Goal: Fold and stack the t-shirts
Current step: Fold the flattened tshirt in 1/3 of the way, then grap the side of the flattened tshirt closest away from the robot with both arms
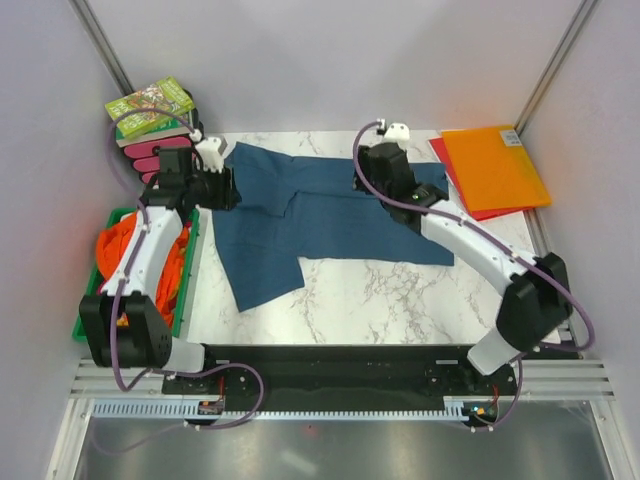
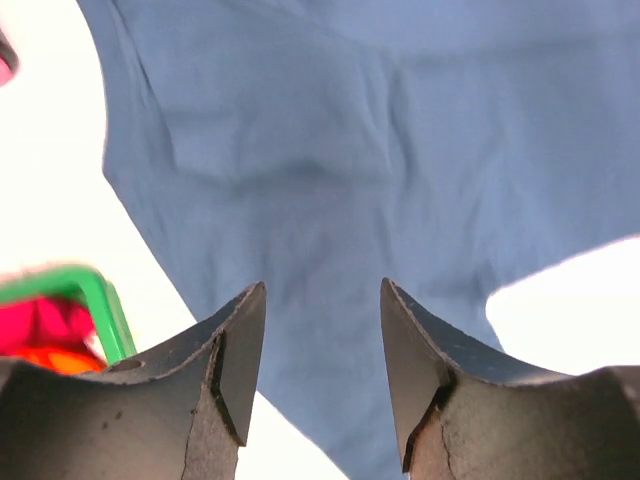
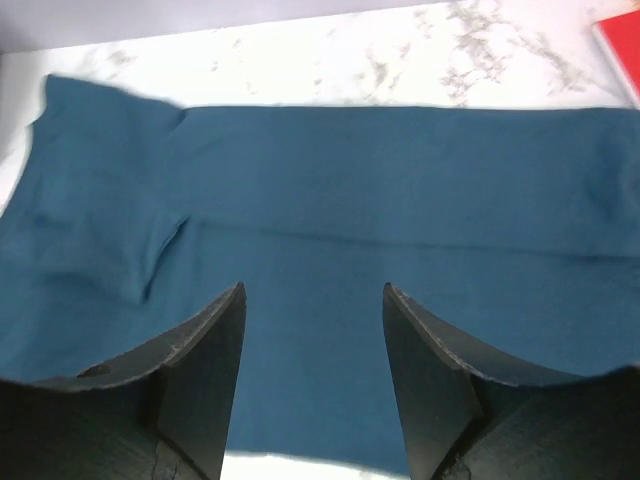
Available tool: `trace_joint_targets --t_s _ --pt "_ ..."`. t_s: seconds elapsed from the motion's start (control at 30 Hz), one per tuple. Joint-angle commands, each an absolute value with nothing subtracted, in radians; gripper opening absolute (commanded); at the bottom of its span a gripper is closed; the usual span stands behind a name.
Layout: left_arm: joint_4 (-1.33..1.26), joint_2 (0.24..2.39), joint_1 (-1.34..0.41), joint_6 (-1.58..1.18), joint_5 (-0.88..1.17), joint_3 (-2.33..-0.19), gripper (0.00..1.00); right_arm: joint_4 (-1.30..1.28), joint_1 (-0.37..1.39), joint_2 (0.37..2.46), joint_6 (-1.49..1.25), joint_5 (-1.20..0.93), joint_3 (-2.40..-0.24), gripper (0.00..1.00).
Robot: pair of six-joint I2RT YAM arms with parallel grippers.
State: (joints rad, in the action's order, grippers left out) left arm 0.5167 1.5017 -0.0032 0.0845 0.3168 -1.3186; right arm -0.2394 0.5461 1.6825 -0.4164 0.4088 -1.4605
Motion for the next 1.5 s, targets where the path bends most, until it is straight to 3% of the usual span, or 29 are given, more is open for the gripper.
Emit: trace_joint_targets --t_s 0.0,0.23,0.47,0.73,1.2,1.47 --pt "0.517 1.353 -0.006 0.222 0.365 -1.036 0.56 -0.253 0.612 1.528 -0.455 0.52 -1.18 0.64" --pt "0.644 1.217 -0.009 0.273 0.351 -0.865 0.59 -0.275 0.747 1.365 -0.558 0.617 -0.939 0.62" --pt "0.826 1.269 -0.009 0.371 0.287 -0.972 0.61 -0.337 0.871 1.353 -0.612 0.712 -0.923 0.62" --pt "0.936 1.192 -0.009 0.574 0.287 -0.825 0.61 -0.357 0.966 1.391 -0.634 0.765 -0.922 0.63" --pt "1.029 1.477 -0.018 0.491 0.413 -0.956 0.59 -0.316 0.985 1.542 -0.638 0.765 -0.966 0.62" --pt "0.969 1.56 -0.1 0.44 0.347 -0.957 0.59 -0.302 0.986 1.568 -0.643 0.767 -0.965 0.62"
